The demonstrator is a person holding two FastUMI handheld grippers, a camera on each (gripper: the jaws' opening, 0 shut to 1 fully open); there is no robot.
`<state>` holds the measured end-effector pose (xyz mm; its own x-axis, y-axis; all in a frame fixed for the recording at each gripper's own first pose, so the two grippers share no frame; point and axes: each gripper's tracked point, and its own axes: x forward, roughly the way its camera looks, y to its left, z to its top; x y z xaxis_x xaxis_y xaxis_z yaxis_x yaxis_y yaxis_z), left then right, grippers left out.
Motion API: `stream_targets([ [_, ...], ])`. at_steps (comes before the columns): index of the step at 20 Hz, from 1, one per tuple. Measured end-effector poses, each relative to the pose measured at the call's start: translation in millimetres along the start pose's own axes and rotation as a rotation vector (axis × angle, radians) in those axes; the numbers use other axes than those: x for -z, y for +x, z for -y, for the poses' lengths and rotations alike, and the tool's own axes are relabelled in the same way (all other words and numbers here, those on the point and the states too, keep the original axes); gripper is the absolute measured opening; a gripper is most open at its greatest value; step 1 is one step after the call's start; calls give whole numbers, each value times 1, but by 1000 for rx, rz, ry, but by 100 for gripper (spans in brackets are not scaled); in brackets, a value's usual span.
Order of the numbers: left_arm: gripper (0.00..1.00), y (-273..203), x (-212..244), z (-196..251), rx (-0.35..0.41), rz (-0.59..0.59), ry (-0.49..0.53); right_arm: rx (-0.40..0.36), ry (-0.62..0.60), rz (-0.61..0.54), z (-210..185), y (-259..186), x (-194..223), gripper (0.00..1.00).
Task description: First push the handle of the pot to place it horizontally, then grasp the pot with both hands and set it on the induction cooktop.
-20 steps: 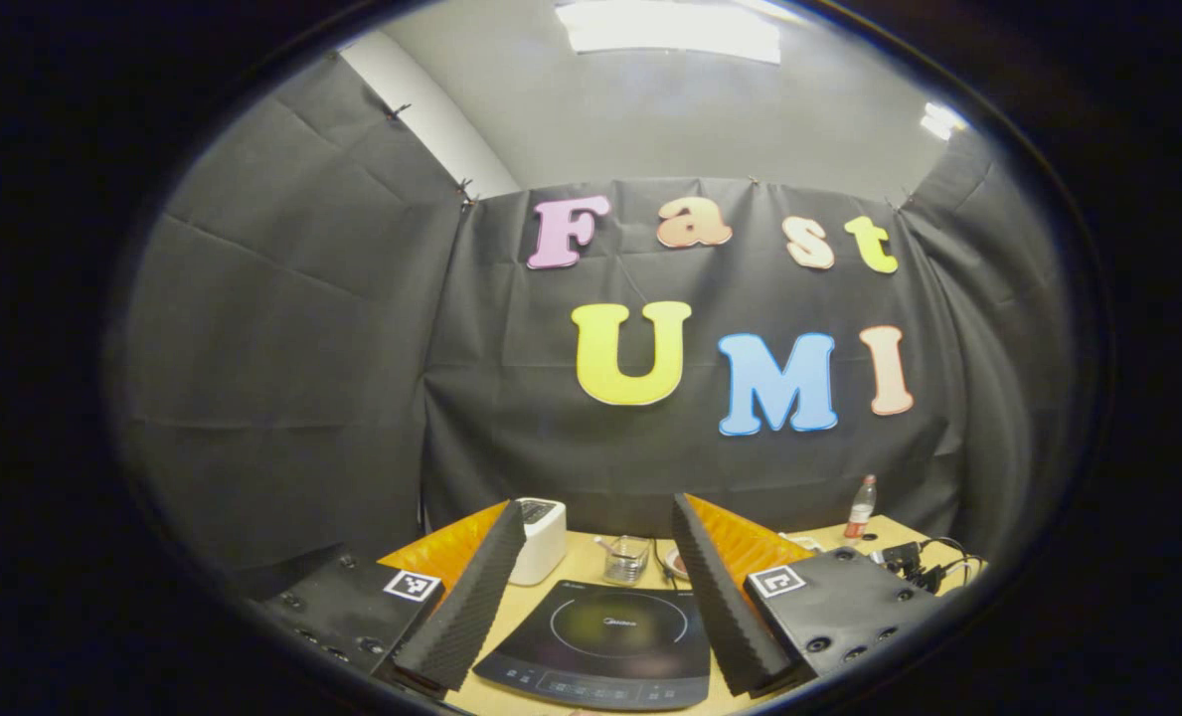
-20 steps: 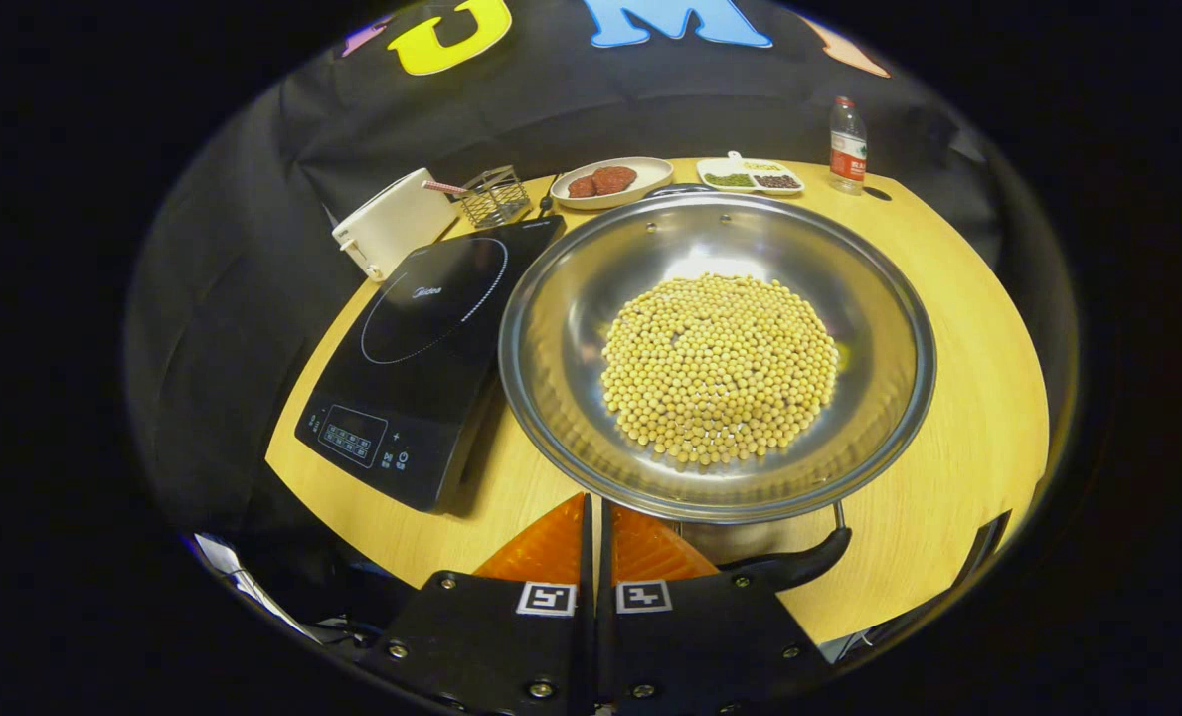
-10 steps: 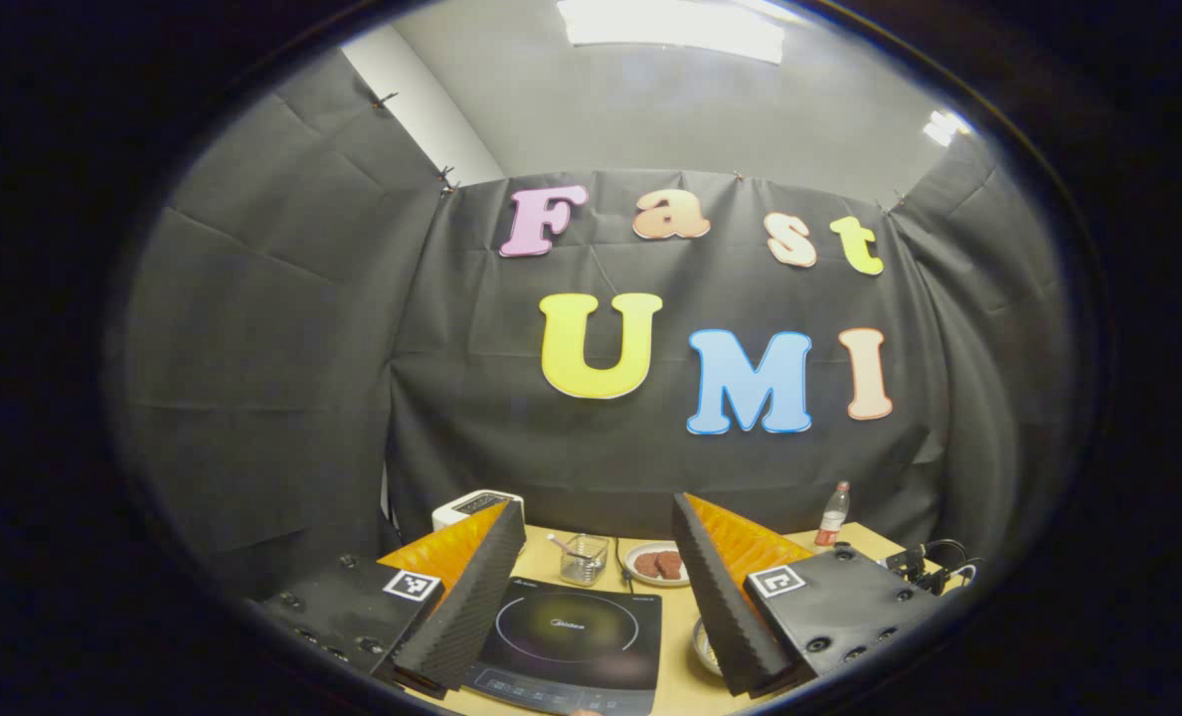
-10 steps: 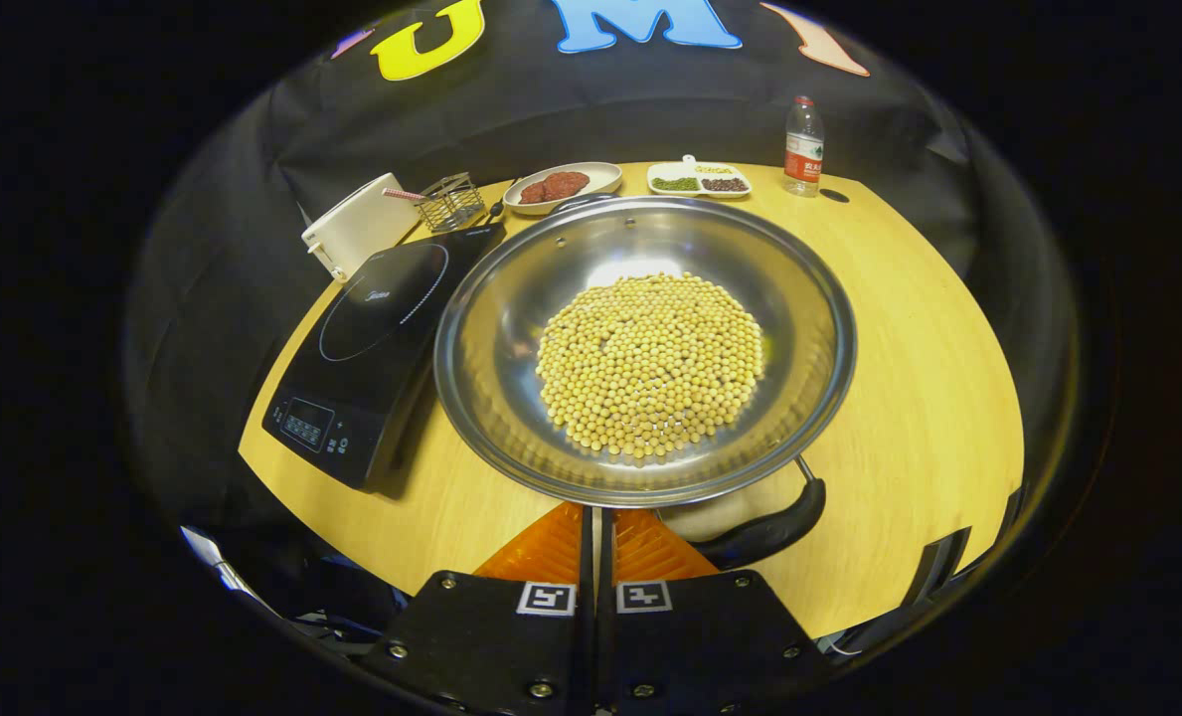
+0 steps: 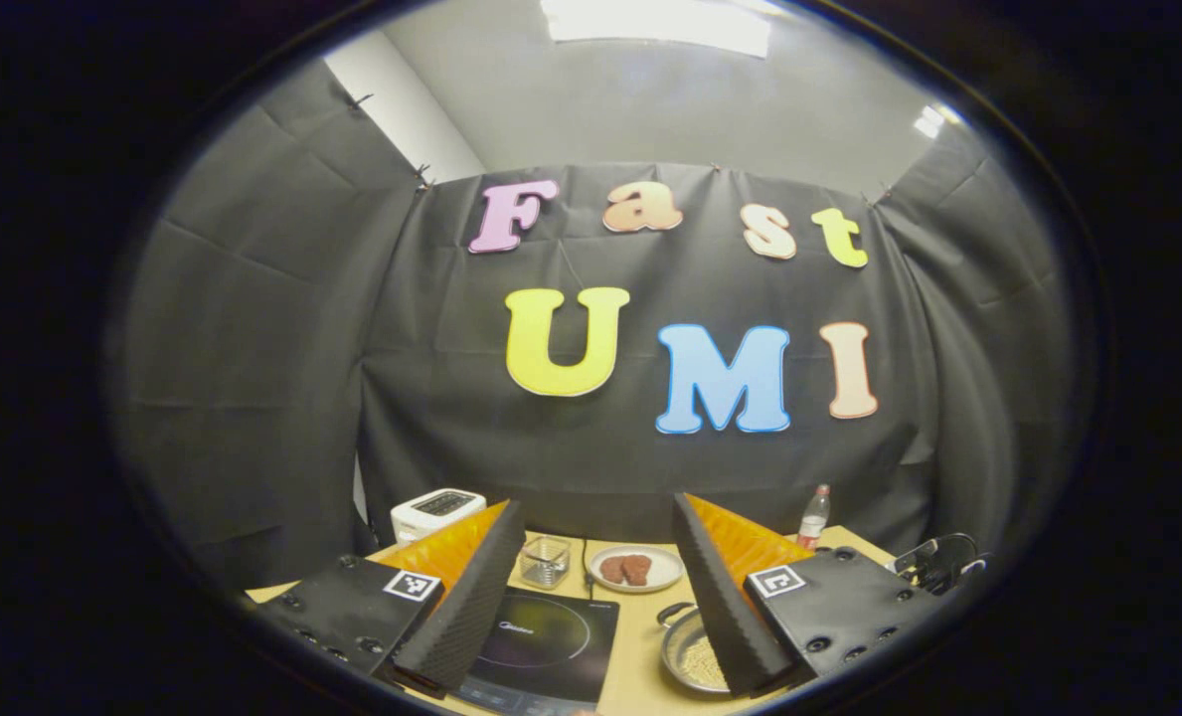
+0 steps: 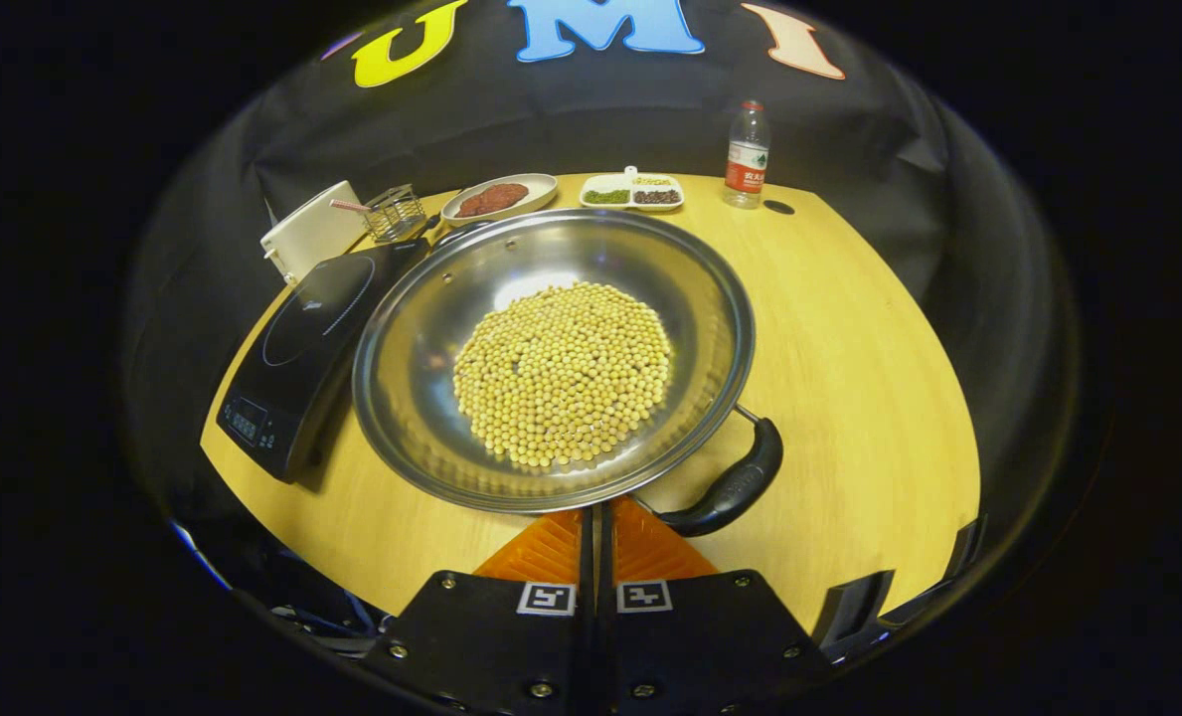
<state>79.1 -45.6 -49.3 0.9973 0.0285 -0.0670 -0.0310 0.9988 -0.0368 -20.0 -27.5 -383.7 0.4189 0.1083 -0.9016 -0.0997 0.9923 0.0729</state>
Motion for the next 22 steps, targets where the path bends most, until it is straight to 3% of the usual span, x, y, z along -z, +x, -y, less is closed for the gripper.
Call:
stream_targets([
  [7,97,10,17,31,-14,-32,34,81,-74,43,58,16,-21,1],
  [22,96,34,88,68,-116,-152,46,71,-52,137,129,46,-77,1],
])
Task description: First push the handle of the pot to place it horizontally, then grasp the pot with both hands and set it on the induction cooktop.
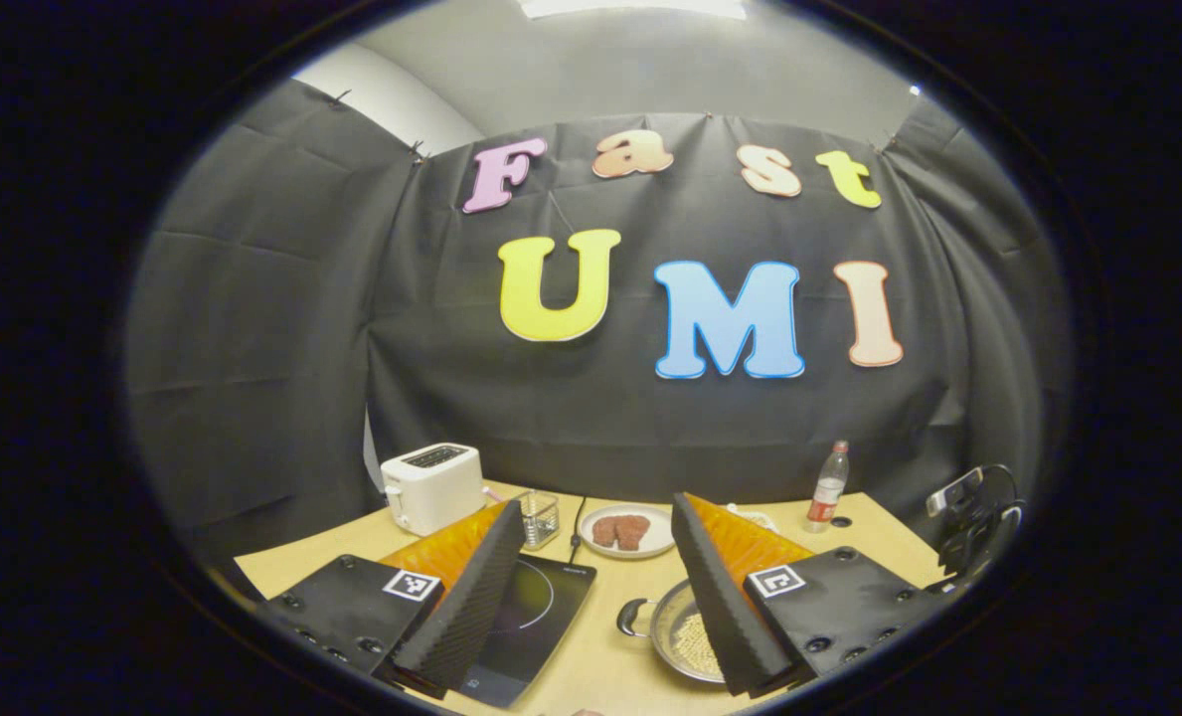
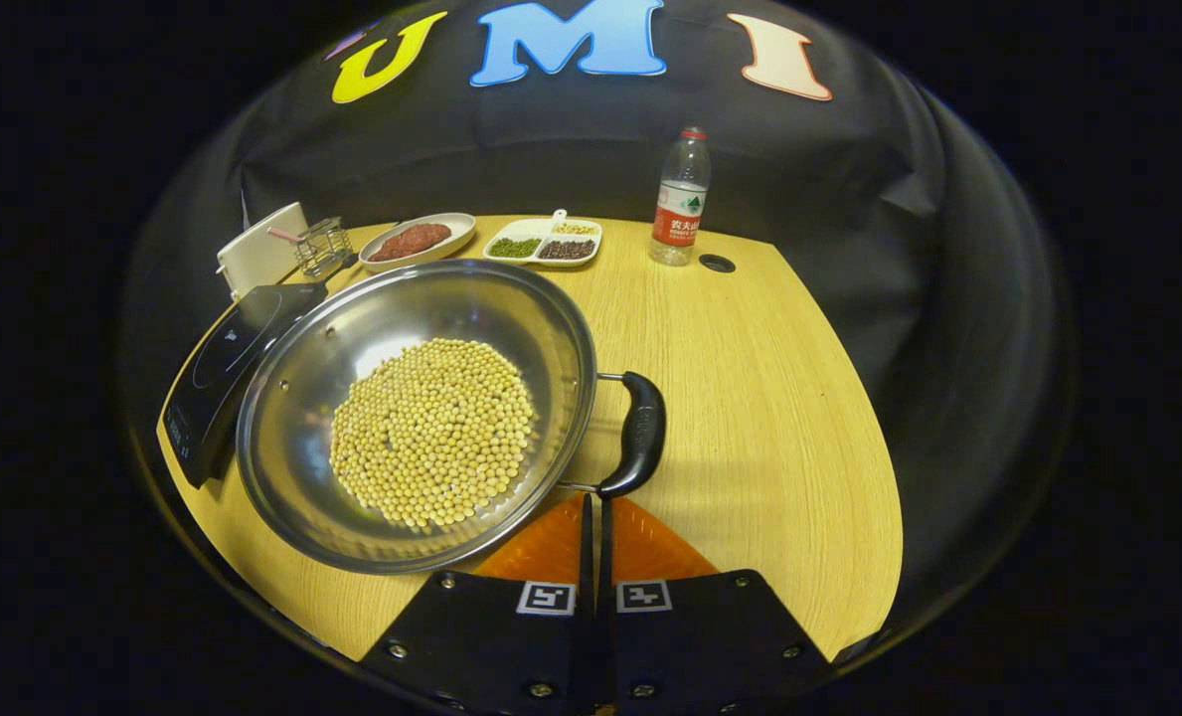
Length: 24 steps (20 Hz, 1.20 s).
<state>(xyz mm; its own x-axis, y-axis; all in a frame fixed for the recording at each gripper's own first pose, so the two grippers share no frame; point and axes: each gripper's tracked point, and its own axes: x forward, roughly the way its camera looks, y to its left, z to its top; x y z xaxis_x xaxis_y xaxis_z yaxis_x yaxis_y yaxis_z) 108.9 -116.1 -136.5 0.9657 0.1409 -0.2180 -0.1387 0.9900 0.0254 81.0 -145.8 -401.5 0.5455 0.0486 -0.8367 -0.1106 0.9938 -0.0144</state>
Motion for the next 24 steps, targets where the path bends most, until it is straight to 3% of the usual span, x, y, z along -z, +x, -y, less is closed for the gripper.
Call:
stream_targets([
  [4,94,18,29,9,24,-46,19,3,69,39,6,-7,-7,1],
  [6,99,30,43,17,62,-61,13,10,117,133,6,-20,-25,20],
  [7,94,35,50,20,79,-77,11,15,145,180,8,-26,-36,39],
  [9,99,49,69,21,102,-113,10,20,191,233,10,-38,-50,84],
  [10,97,54,79,22,115,-131,7,30,202,244,11,-36,-55,100],
  [14,94,82,123,29,165,-234,19,51,221,250,12,-27,-70,100],
  [18,100,104,171,40,214,-343,32,47,212,215,6,-12,-70,100],
  [20,95,111,198,48,245,-412,31,39,206,191,2,-3,-67,100],
  [24,100,117,234,51,249,-512,-5,16,196,145,-3,12,-62,100],
])
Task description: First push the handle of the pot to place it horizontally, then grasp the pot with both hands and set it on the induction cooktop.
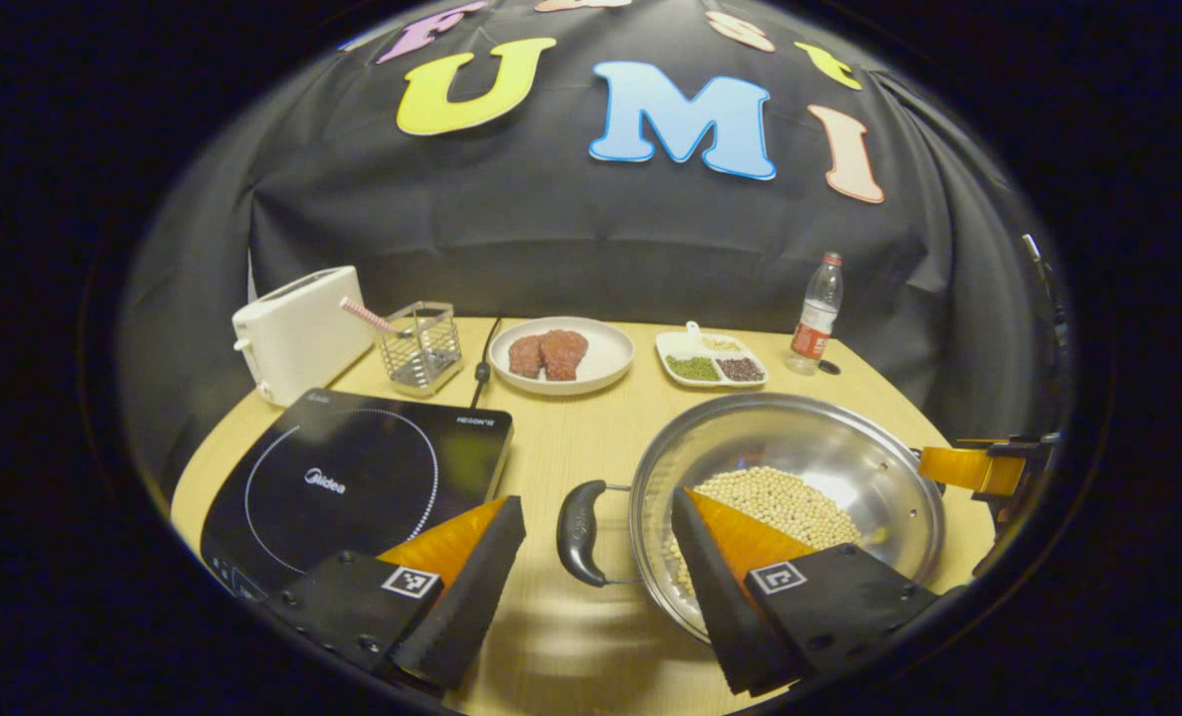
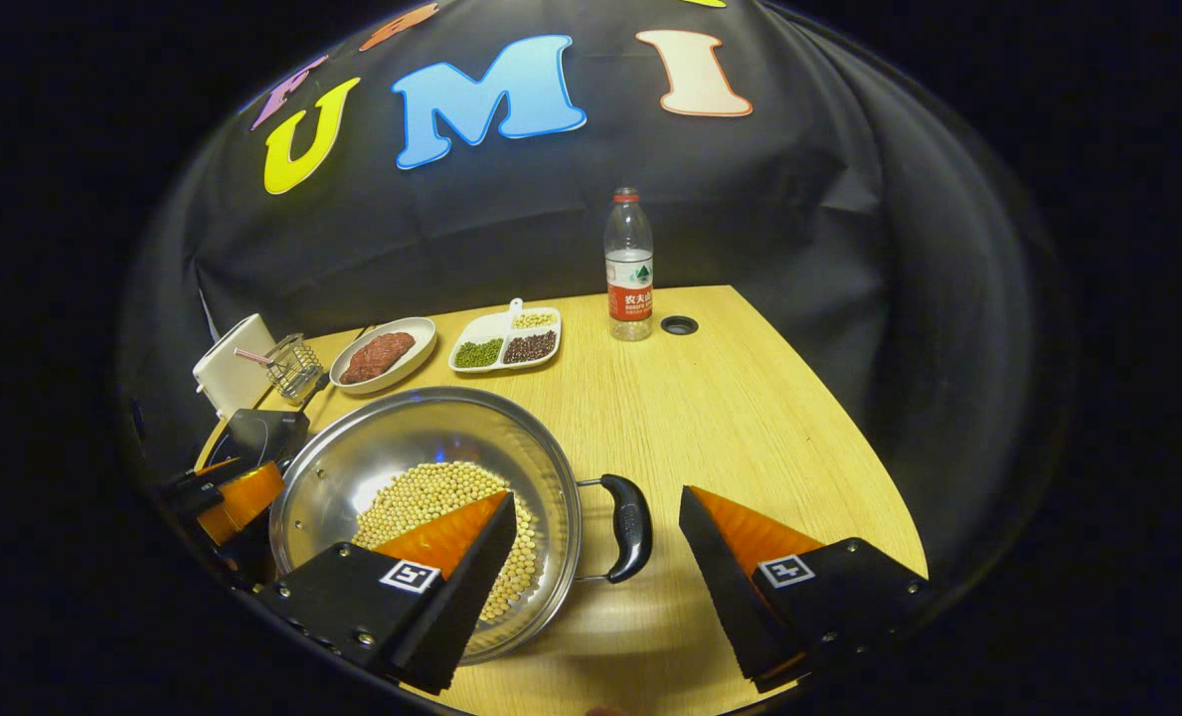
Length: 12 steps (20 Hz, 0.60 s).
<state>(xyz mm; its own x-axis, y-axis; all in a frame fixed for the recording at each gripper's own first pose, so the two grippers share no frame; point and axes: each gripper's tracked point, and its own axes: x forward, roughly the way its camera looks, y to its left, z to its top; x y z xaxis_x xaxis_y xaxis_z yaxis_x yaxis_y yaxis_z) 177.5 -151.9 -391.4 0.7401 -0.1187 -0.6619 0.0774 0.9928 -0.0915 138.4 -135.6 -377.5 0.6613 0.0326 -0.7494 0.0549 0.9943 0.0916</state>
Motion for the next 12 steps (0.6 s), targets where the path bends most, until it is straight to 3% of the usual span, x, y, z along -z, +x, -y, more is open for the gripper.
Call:
stream_targets([
  [8,100,17,18,-5,-30,-78,16,-18,-13,-100,2,25,19,100],
  [11,94,24,23,-5,-27,-108,24,-17,-9,-129,4,31,25,78],
  [12,94,25,24,-5,-23,-115,21,-12,-4,-131,6,32,26,78],
])
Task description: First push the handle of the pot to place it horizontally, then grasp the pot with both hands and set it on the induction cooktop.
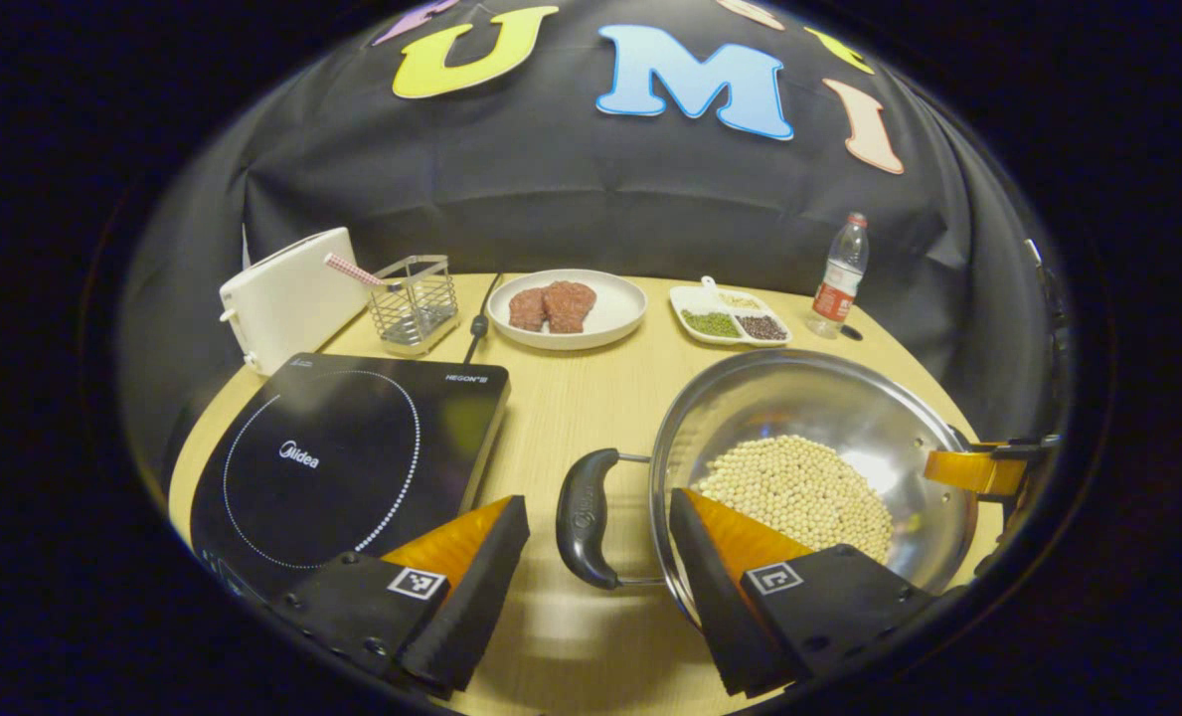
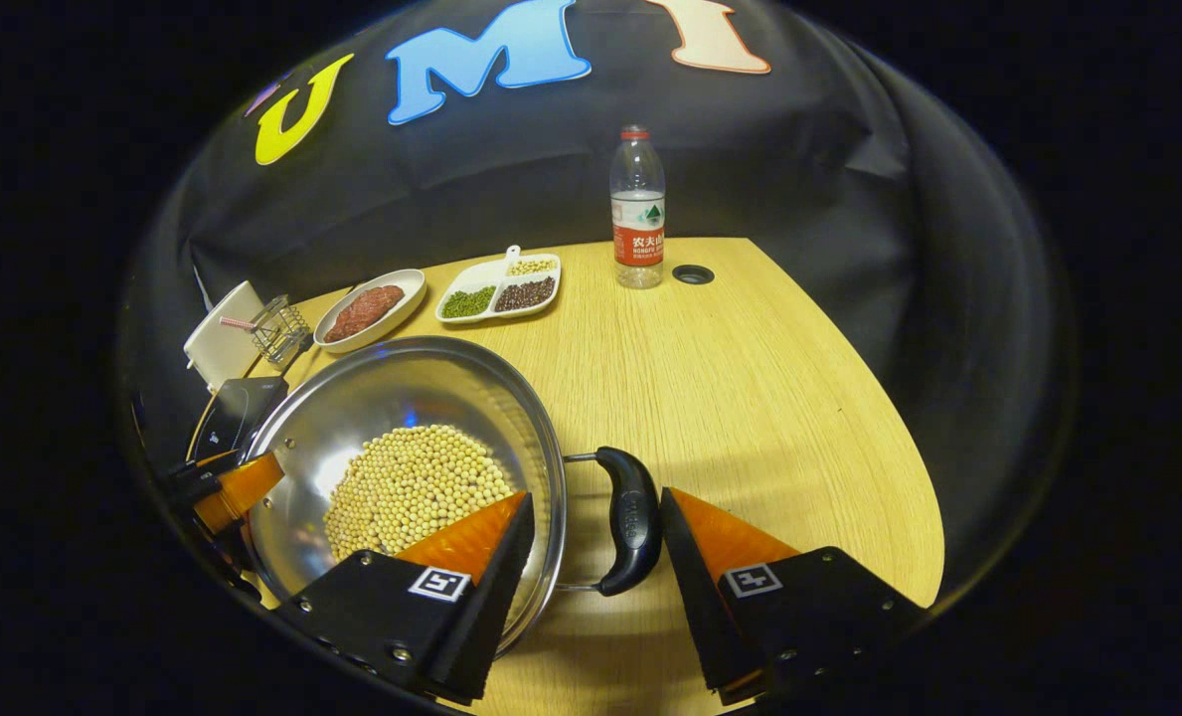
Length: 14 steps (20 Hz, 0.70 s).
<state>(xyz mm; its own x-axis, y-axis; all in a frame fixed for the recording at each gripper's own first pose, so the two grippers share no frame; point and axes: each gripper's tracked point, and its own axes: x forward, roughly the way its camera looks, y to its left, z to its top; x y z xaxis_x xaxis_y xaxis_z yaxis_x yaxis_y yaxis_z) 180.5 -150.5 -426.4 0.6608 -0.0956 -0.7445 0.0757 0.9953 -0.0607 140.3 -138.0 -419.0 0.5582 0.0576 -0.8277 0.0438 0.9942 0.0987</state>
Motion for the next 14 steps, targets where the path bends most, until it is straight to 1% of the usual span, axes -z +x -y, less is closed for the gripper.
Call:
stream_targets([
  [1,87,1,-1,1,-2,0,0,1,8,2,-1,0,-1,59],
  [2,82,2,-1,4,1,1,3,1,8,1,0,0,0,62],
  [3,82,1,-1,6,10,2,2,3,7,3,0,0,-1,62],
  [4,78,1,0,8,14,0,4,2,9,-2,0,0,0,56],
  [5,71,2,1,7,13,-7,12,0,8,-2,-1,-1,-1,59],
  [6,66,1,0,8,17,-11,23,-3,9,-3,0,-3,-1,59],
  [7,65,1,0,8,19,-19,24,-4,4,-5,0,-1,0,55],
  [8,68,1,0,8,20,-19,17,-7,11,-1,-2,-1,1,55],
  [9,65,3,-1,8,18,-18,15,-9,5,-5,-2,-2,2,48],
  [10,62,0,-2,8,15,-18,24,-5,-5,4,-1,-3,0,49],
  [11,61,2,-2,9,10,-16,35,1,-17,4,-1,-4,0,43],
  [12,61,2,-1,10,7,-18,41,6,-22,6,-1,-5,-1,49],
  [13,64,0,-1,10,6,-22,40,8,-24,9,0,-7,-2,48],
  [14,60,0,-1,11,8,-18,35,9,-25,9,0,-9,-3,48],
])
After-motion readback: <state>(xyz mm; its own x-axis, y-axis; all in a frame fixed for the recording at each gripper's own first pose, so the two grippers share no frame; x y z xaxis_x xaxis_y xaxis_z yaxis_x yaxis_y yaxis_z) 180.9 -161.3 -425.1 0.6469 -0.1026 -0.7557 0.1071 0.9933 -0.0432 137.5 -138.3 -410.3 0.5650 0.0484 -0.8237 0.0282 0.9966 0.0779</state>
